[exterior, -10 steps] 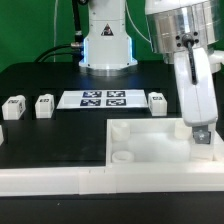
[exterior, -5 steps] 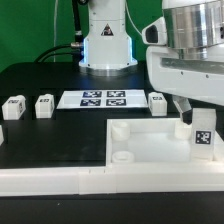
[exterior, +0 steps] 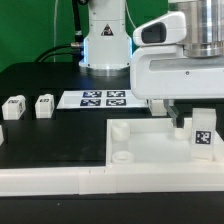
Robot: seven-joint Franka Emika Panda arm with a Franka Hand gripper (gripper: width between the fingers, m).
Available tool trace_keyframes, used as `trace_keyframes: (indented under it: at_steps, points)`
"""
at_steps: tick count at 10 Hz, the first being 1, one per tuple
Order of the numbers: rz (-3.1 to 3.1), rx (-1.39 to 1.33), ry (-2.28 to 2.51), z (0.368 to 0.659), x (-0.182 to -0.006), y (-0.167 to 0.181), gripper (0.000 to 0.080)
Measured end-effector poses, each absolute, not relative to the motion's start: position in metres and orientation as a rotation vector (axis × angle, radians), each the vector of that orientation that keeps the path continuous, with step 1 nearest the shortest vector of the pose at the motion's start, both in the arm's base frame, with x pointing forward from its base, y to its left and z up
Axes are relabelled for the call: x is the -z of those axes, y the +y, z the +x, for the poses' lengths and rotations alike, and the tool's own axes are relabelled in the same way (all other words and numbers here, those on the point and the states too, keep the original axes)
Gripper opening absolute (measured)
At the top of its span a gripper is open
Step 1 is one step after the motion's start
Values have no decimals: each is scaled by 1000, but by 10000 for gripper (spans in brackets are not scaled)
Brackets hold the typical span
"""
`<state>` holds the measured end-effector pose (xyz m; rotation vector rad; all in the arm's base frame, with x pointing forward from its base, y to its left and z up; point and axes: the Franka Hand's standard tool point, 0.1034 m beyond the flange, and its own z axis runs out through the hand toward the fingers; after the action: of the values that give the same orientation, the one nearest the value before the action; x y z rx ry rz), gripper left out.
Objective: Assemble one leg
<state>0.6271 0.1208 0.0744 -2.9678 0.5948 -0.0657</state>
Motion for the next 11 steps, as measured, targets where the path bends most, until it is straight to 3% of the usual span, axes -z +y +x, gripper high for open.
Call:
trace_keyframes:
  at_steps: [1,3,9,11]
  points:
    - [-2965,65,606,627,-74,121,638]
    - [-2891,42,869,626,-74,122,303]
    - [-2167,-123,2036,629,-71,117,299]
    - [-2009,-157,2182,629,-70,118,299]
